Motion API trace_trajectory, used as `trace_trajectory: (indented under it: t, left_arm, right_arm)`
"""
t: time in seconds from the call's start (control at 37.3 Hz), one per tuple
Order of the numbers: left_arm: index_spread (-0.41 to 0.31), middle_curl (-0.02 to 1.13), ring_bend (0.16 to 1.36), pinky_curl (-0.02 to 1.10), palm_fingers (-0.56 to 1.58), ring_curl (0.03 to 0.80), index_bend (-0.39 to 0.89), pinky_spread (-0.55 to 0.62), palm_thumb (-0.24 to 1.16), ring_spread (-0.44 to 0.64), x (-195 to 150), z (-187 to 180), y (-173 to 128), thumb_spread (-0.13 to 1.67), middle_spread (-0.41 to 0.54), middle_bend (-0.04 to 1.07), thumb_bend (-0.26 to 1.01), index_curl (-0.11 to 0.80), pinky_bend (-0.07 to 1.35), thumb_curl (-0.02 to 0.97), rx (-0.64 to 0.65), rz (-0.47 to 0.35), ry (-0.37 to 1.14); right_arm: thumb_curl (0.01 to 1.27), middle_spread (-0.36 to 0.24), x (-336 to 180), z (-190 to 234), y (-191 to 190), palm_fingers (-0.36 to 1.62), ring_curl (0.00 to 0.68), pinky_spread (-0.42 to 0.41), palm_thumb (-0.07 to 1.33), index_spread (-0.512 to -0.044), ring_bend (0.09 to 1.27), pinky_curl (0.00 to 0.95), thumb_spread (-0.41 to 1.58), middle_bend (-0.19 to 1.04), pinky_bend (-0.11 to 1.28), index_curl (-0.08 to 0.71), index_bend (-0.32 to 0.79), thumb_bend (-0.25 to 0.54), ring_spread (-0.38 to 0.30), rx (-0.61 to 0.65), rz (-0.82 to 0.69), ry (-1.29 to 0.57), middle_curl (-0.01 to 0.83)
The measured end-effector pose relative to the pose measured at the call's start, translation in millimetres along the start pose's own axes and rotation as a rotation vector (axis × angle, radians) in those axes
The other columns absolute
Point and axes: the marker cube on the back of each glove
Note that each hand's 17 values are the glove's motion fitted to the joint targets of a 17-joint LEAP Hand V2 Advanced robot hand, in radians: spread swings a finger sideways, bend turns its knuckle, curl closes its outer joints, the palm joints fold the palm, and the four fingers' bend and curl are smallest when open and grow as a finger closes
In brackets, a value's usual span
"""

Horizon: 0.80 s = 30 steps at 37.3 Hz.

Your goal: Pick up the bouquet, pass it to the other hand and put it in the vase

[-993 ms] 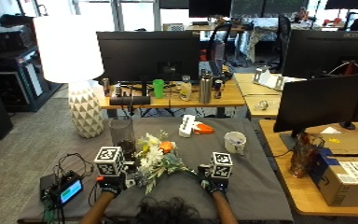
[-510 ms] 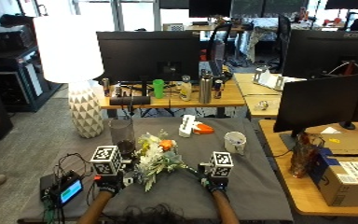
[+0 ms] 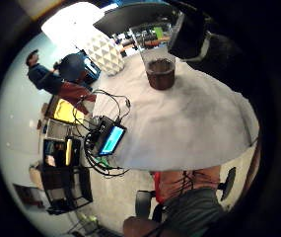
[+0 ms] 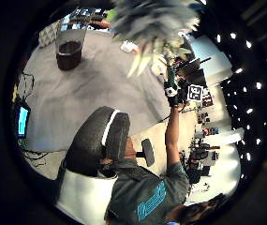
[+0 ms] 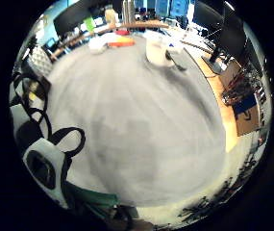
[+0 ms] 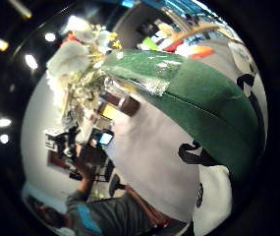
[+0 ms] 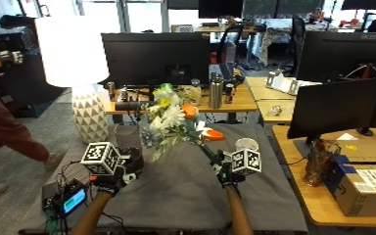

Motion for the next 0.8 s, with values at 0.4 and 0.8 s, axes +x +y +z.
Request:
trace_trajectory:
  t: [0.4, 0.8]
  left_arm:
    - [-0.056, 0.32, 0.64, 0.36, 0.36, 0.291, 0.13, 0.34, 0.22, 0.24, 39, -32, -30, 1.04, 0.140, 0.19, -0.02, 0.271, 0.55, 0.292, 0.009, 0.119, 0.371]
    - [-0.052, 0.34, 0.64, 0.36, 0.42, 0.299, 0.11, 0.31, 0.30, 0.18, 130, -41, -99, 0.98, 0.085, 0.20, -0.01, 0.259, 0.50, 0.319, -0.072, 0.228, 1.022]
  right_arm:
    - [0.62, -0.152, -83, -17, -18, 1.40, 0.538, -0.301, 0.99, -0.224, 0.96, 0.469, 0.76, 0.77, 0.71, 0.526, 0.22, -0.023, -0.199, 0.109, -0.112, -0.542, 0.606]
    - [0.65, -0.153, -148, 41, -12, 1.39, 0.537, -0.301, 0.98, -0.226, 0.98, 0.473, 0.74, 0.78, 0.71, 0.561, 0.21, -0.023, -0.199, 0.027, -0.254, -0.888, 0.611]
